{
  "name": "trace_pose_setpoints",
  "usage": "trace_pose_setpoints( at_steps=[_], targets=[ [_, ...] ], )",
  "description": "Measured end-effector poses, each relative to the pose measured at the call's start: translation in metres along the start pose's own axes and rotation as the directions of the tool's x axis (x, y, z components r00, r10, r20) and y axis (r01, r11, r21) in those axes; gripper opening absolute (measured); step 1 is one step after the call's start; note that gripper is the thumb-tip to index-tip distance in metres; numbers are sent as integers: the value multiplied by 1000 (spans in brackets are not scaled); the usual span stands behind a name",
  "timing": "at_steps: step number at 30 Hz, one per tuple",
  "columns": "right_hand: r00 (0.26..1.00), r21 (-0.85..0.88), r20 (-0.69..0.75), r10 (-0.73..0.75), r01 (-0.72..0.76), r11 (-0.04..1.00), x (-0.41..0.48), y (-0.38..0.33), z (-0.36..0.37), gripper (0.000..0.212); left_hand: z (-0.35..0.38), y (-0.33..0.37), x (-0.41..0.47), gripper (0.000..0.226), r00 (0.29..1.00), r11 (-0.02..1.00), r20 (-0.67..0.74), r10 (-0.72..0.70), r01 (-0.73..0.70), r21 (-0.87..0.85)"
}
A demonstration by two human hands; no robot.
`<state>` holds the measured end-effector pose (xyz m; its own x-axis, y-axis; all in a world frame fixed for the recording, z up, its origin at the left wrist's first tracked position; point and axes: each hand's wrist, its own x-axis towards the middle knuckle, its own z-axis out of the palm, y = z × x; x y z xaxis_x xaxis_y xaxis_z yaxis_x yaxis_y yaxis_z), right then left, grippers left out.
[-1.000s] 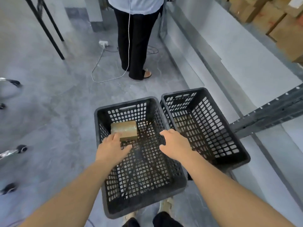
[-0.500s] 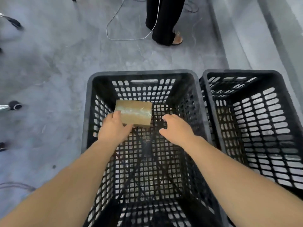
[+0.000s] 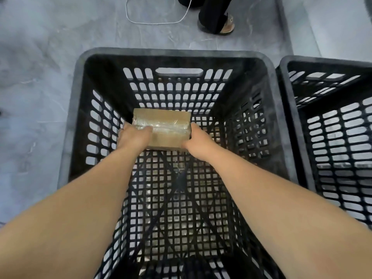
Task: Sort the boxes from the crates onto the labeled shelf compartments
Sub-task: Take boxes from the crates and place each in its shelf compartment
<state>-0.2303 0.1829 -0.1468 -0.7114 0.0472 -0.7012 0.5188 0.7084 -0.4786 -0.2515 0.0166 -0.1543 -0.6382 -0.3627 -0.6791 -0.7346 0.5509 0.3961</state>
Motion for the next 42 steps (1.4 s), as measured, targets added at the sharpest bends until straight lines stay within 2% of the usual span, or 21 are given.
trace_pose_setpoints(
  at_steps=[4, 7, 11, 13, 16, 20, 23, 26, 29, 34, 36, 39, 42],
  targets=[
    [999, 132, -1, 32, -32, 991, -30, -1, -13, 71, -17, 7, -35, 73, 1000, 999, 15, -28, 28, -32],
    [999, 195, 1, 39, -39, 980, -64, -14, -37, 93, -40, 8, -71, 68, 994, 996, 89, 57, -51, -72],
    [998, 302, -41, 39, -25, 953, -112, -39, -72, 99, -85, 20, -127, 68, 988, 973, 85, 127, -108, -203],
    [999, 357, -33, 23, -10, 934, -138, -51, -89, 93, -108, 29, -156, 61, 981, 945, 81, 176, -146, -292],
    [999, 432, -48, -5, 26, 902, -181, -66, -110, 70, -141, 42, -195, 46, 973, 910, 70, 218, -177, -374],
    [997, 589, -74, -17, 57, 806, -233, -83, -132, 60, -179, 52, -243, 59, 966, 865, 91, 243, -173, -470],
    [995, 667, -94, -34, 88, 740, -270, -93, -145, 40, -199, 55, -274, 50, 958, 815, 88, 274, -183, -550],
    [990, 707, -135, -39, 123, 696, -301, -97, -154, 44, -215, 53, -298, 51, 938, 815, 102, 332, -231, -532],
    [979, 689, -200, -38, 168, 705, -327, -100, -163, 49, -230, 53, -319, 53, 908, 803, 128, 398, -278, -528],
    [966, 600, -222, -135, 244, 762, -362, -99, -169, 55, -249, 65, -340, 28, 834, 760, 120, 539, -420, -496],
    [965, 595, -202, -168, 257, 762, -374, -97, -168, 49, -258, 73, -346, 29, 802, 741, 108, 588, -480, -470],
    [965, 661, -166, -202, 260, 704, -388, -92, -165, 45, -267, 84, -349, 31, 771, 724, 90, 631, -543, -425],
    [951, 756, -208, -228, 304, 580, -399, -88, -162, 41, -268, 92, -355, 33, 724, 683, 87, 685, -596, -422]
  ],
)
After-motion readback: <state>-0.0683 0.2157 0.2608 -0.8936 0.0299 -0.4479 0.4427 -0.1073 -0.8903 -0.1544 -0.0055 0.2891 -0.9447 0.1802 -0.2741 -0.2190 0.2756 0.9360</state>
